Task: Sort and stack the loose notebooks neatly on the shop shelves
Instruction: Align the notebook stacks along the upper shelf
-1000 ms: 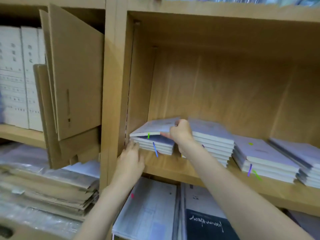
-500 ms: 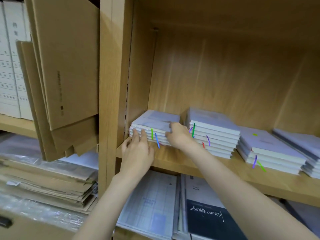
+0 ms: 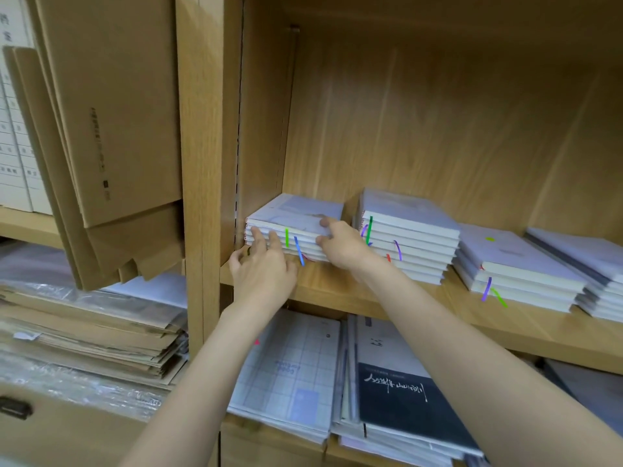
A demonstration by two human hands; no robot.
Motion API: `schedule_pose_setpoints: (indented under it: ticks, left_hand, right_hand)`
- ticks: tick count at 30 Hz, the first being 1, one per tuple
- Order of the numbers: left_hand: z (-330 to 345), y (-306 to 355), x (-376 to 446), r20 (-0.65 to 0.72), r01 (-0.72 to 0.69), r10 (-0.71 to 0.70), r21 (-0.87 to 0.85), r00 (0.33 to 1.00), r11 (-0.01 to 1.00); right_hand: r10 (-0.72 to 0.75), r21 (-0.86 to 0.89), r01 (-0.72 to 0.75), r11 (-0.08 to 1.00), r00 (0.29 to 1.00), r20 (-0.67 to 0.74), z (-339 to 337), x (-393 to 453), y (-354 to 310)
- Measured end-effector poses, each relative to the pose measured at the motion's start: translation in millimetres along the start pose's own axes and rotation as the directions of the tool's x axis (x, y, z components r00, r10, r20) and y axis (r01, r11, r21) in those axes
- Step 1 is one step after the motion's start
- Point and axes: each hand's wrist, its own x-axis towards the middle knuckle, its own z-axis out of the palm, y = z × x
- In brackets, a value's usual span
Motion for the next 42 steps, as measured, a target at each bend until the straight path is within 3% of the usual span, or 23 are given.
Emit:
schedule_pose_setpoints:
  ticks: [3,6,10,13,20,23,25,27,28,31,33,35,39,42]
  left_hand:
    - [-1.6,-2.6,-4.9,-0.071,-0.012,0.005,-0.105,0.997,0.994]
    - [-5.3,1.6,-14.7,-0.235,-0.071,0.007,-0.267,0.972,0.961]
    - [-1.3,39.0,-28.5,-0.393,-0.25,0.086,-0.388,0.915,0.887]
    - [9.4,95.8,-36.8,-0.435,-0.405,0.204,-0.441,0.877,0.801]
    - [62.7,270.3,-77.8,-0.314,-0.53,0.427,-0.532,0.848,0.66]
    - [92.0,343.5,-103.5,-0.274,-0.597,0.553,-0.564,0.787,0.57]
    - [108.7,388.8,-123.0,-0.206,-0.607,0.64,-0.615,0.74,0.504]
    - [121.6,427.3,-140.3,-0.125,-0.572,0.703,-0.688,0.7,0.447]
    - [127.2,443.6,-146.8,-0.08,-0.539,0.722,-0.722,0.687,0.433]
    - [142.4,474.7,-155.4,0.039,-0.477,0.739,-0.741,0.672,0.472]
    - [149.4,480.6,-152.6,0.14,-0.476,0.711,-0.652,0.689,0.59]
    - [150.8,477.8,-150.0,0.211,-0.478,0.672,-0.557,0.71,0.679]
    - [154.9,476.0,-139.1,0.19,-0.382,0.619,-0.641,0.762,0.666]
    - [158.8,480.1,-130.6,0.227,-0.306,0.618,-0.71,0.753,0.634]
  right_hand:
    - [-0.045,0.032,0.045,0.998,0.999,-0.016,-2.9,-11.2,1.7]
    - [-0.101,0.091,0.104,0.99,0.994,-0.032,-19.8,-34.9,10.8]
    - [-0.084,0.328,0.111,0.938,0.992,-0.095,-71.7,-83.5,44.4]
    - [-0.017,0.407,0.106,0.907,0.976,-0.216,-124.3,-121.4,89.6]
    - [0.218,0.295,-0.081,0.952,0.856,-0.469,-237.7,-203.3,239.7]
    - [0.229,0.211,-0.131,0.969,0.803,-0.55,-274.8,-243.0,295.3]
    - [0.204,0.14,-0.148,0.979,0.719,-0.665,-295.1,-269.8,330.1]
    - [0.144,0.015,-0.219,0.976,0.585,-0.798,-314.1,-290.1,364.7]
    - [0.139,-0.012,-0.257,0.966,0.563,-0.815,-323.0,-295.5,381.5]
    - [0.326,0.145,-0.318,0.937,0.647,-0.689,-335.6,-298.2,420.1]
    - [0.407,0.333,-0.247,0.91,0.686,-0.604,-330.2,-293.6,436.0]
    - [0.394,0.421,-0.155,0.894,0.719,-0.572,-322.1,-288.4,444.2]
    - [0.337,0.291,-0.21,0.934,0.791,-0.511,-329.4,-283.8,456.4]
    - [0.322,0.247,-0.226,0.942,0.811,-0.488,-336.4,-277.9,460.6]
